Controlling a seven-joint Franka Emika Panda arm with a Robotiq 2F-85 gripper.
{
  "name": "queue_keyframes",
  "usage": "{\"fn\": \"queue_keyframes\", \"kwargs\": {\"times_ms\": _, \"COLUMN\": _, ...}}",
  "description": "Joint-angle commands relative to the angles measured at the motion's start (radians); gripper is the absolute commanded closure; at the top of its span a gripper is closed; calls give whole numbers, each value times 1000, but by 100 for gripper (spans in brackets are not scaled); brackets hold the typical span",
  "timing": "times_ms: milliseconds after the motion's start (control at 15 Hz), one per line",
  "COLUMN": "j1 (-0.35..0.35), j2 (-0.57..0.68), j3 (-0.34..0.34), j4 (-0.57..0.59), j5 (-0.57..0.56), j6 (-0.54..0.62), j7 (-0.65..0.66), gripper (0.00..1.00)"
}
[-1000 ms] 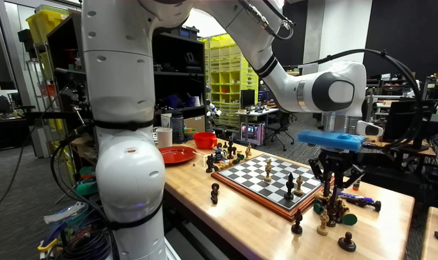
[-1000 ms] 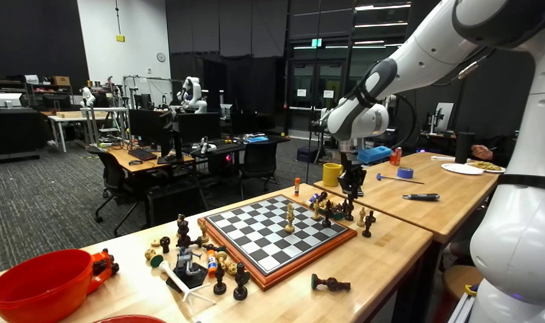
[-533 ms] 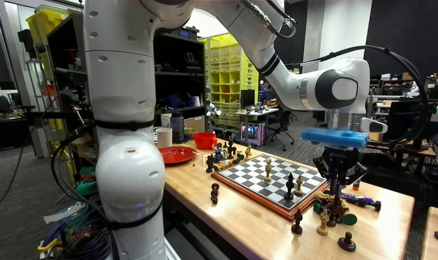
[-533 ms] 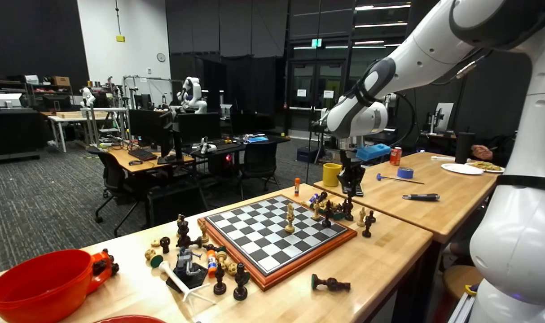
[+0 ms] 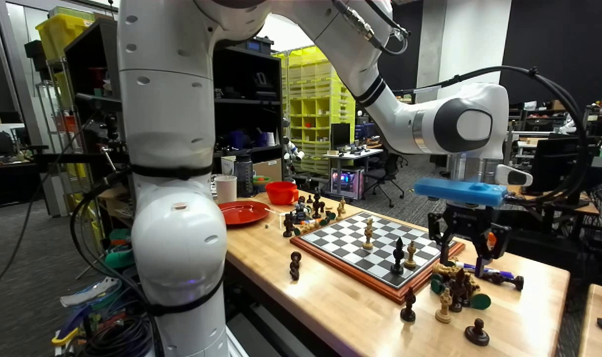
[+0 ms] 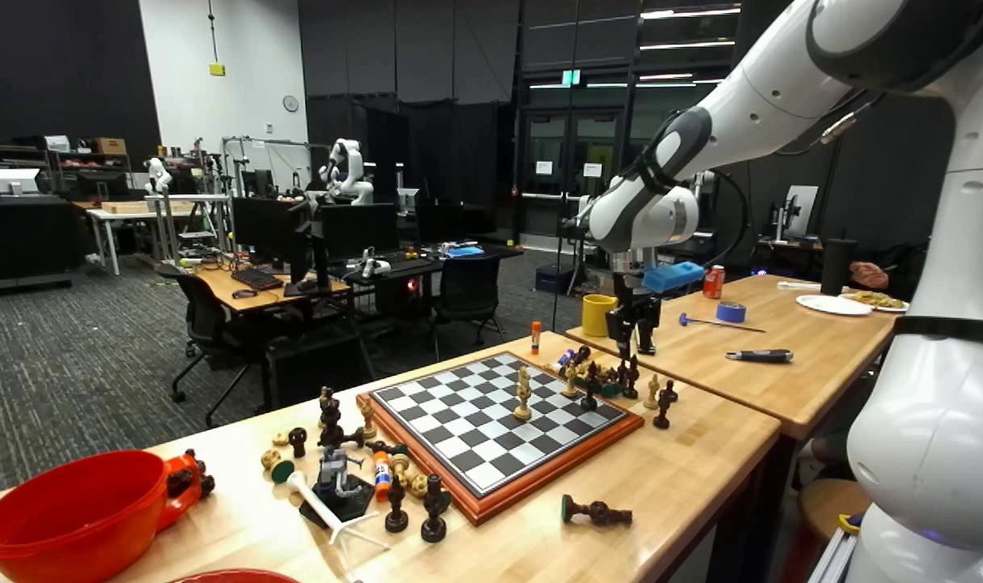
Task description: Pick up the black chess piece and put it on the chess board
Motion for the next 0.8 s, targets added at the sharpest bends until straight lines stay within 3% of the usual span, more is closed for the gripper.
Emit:
{"fn": "queue_keyframes", "kwargs": {"times_ms": 0, "j1": -7, "j2": 12, "j3": 0, "j4": 6, "j5": 2, "j6": 3, "j7": -3, "gripper": 2}}
{"fn": "queue_keyframes", "kwargs": {"times_ms": 533, "j1": -7, "j2": 37, "j3": 2, "j4": 13, "j5": 0, "j6": 4, "j7": 6, "gripper": 0}}
{"fn": "queue_keyframes", "kwargs": {"times_ms": 600, "j1": -7, "j2": 39, "j3": 2, "j4": 13, "j5": 1, "j6": 4, "j7": 5, "gripper": 25}}
{"fn": "queue_keyframes", "kwargs": {"times_ms": 733, "j1": -8, "j2": 41, "j3": 2, "j4": 14, "j5": 1, "j6": 3, "j7": 3, "gripper": 32}}
